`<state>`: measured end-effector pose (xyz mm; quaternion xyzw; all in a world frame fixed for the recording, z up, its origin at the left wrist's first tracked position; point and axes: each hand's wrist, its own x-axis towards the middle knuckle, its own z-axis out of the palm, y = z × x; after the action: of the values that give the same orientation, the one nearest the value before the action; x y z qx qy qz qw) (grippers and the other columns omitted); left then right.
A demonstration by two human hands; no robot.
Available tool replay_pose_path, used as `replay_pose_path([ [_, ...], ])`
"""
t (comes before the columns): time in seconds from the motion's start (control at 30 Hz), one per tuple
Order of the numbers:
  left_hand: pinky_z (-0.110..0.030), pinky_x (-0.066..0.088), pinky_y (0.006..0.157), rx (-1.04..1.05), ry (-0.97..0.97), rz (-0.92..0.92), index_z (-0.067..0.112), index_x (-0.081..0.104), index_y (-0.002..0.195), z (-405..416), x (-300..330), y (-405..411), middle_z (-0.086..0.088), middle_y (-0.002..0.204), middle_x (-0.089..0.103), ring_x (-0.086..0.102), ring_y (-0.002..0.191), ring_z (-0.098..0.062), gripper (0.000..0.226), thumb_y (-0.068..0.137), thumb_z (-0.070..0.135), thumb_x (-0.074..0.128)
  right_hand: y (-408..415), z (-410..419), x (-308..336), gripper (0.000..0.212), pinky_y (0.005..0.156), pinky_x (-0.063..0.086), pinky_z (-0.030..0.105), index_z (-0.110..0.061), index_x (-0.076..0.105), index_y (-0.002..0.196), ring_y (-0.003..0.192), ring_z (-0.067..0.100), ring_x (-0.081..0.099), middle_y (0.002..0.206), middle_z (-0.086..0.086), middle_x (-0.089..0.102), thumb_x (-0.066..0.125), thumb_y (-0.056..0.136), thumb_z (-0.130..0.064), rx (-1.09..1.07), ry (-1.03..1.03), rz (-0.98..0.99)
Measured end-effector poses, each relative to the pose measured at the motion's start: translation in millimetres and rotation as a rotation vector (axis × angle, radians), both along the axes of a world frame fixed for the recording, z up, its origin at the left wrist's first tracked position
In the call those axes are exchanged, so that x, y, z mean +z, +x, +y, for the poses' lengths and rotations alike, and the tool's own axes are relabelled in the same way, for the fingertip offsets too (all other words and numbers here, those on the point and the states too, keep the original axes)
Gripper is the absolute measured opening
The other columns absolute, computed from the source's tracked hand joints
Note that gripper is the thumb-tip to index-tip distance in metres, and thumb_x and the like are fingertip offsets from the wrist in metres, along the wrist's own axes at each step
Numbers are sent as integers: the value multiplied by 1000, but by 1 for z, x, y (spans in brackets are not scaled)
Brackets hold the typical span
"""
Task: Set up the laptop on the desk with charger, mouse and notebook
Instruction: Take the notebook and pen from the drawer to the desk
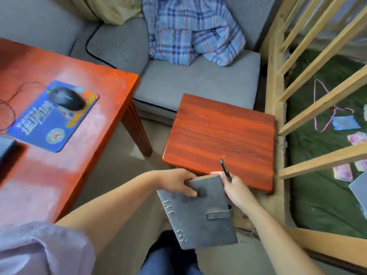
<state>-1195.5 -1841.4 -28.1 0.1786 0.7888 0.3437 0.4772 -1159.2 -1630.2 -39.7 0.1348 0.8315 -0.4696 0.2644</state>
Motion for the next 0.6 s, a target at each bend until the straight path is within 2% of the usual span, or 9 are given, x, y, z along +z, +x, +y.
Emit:
replay_pose_path([
  [0.07, -24, 52, 78, 205, 106, -88, 11, 63, 101, -30, 27, 5, -1, 95, 67, 63, 88, -16, 19, 85, 20, 68, 1, -13, 20, 32, 54, 33, 23, -28, 60, 68, 55, 1, 41, 57, -16, 50, 46, 96, -32, 71, -2, 186],
  [0.13, -35, 57, 80, 442, 197, -171, 9, 63, 106, -68, 50, 13, -7, 102, 70, 67, 92, -24, 22, 86, 19, 66, 2, -28, 38, 30, 53, 32, 16, -40, 60, 66, 52, -2, 40, 52, -16, 49, 55, 93, -29, 206, -7, 335],
  [0.2, -42, 58, 81, 620, 245, -206, 9, 63, 109, -108, 71, 25, -12, 107, 71, 68, 95, -31, 26, 86, 21, 66, 1, -49, 54, 12, 60, 39, 17, -41, 64, 91, 59, 0, 49, 61, -16, 60, 60, 89, -30, 390, 31, 362],
  [0.27, -43, 59, 80, 746, 238, -156, 13, 64, 109, -147, 91, 44, -10, 107, 73, 70, 95, -31, 31, 83, 28, 69, -4, -82, 69, 19, 64, 42, 26, -35, 59, 106, 67, 13, 55, 70, -11, 63, 61, 88, -34, 510, 54, 410],
  [0.4, -27, 59, 71, 1051, 108, 139, 21, 69, 95, -217, 123, 102, 7, 85, 74, 71, 82, -17, 25, 78, 38, 73, 5, -174, 103, 6, 68, 46, 31, -38, 58, 93, 73, 23, 59, 73, -2, 66, 58, 90, -34, 578, -76, 517],
  [0.43, -22, 55, 68, 1120, 22, 271, 21, 67, 92, -235, 126, 120, 9, 78, 70, 67, 77, -16, 22, 78, 39, 72, 12, -199, 110, 4, 73, 48, 37, -34, 59, 93, 76, 26, 60, 77, 4, 67, 57, 90, -34, 609, -106, 519],
  [0.5, -27, 47, 72, 1303, -193, 605, 15, 64, 97, -272, 126, 165, 1, 81, 62, 58, 80, -20, 26, 81, 34, 71, 29, -249, 120, 14, 79, 48, 41, -25, 61, 99, 81, 25, 62, 84, 7, 69, 55, 92, -34, 680, -178, 521],
  [0.57, -37, 43, 91, 1541, -370, 818, 8, 58, 115, -304, 117, 221, -13, 104, 59, 55, 98, -26, 39, 82, 27, 69, 51, -298, 125, 13, 79, 47, 23, -22, 62, 98, 79, 9, 61, 83, -6, 70, 54, 93, -29, 722, -273, 503],
  [0.6, -38, 42, 95, 1658, -395, 790, 8, 54, 122, -318, 111, 252, -16, 111, 56, 53, 103, -26, 44, 84, 26, 68, 65, -324, 127, 8, 74, 43, 12, -24, 62, 92, 74, -3, 58, 77, -15, 68, 54, 93, -26, 732, -309, 494],
])
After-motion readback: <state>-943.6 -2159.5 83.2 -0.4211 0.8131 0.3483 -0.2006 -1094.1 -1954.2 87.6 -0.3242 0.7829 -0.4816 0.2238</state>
